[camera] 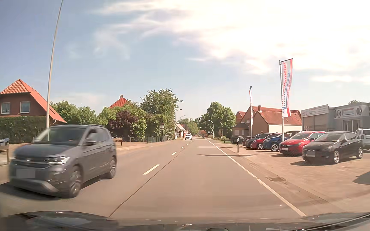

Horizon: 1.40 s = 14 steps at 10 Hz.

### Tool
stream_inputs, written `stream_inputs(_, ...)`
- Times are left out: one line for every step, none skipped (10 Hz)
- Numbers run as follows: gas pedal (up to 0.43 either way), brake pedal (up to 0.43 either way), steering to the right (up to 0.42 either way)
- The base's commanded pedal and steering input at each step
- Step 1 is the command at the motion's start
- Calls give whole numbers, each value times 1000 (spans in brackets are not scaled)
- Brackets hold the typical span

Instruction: Follow the waypoints while adhering to traffic rules and regulations

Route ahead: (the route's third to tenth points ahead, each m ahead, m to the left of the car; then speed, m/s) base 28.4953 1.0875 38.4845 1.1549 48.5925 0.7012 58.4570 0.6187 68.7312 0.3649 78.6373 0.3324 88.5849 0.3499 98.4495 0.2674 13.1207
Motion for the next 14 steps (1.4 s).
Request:
stream_inputs(138, 0, 1)
stream_inputs(138, 0, 0)
stream_inputs(138, 0, 0)
stream_inputs(130, 0, 0)
stream_inputs(130, 0, 0)
stream_inputs(130, 0, 0)
stream_inputs(130, 0, 0)
stream_inputs(130, 0, 0)
stream_inputs(130, 0, 0)
stream_inputs(130, 0, 0)
stream_inputs(130, 0, 0)
stream_inputs(138, 0, 0)
stream_inputs(138, 0, 0)
stream_inputs(138, 0, 0)
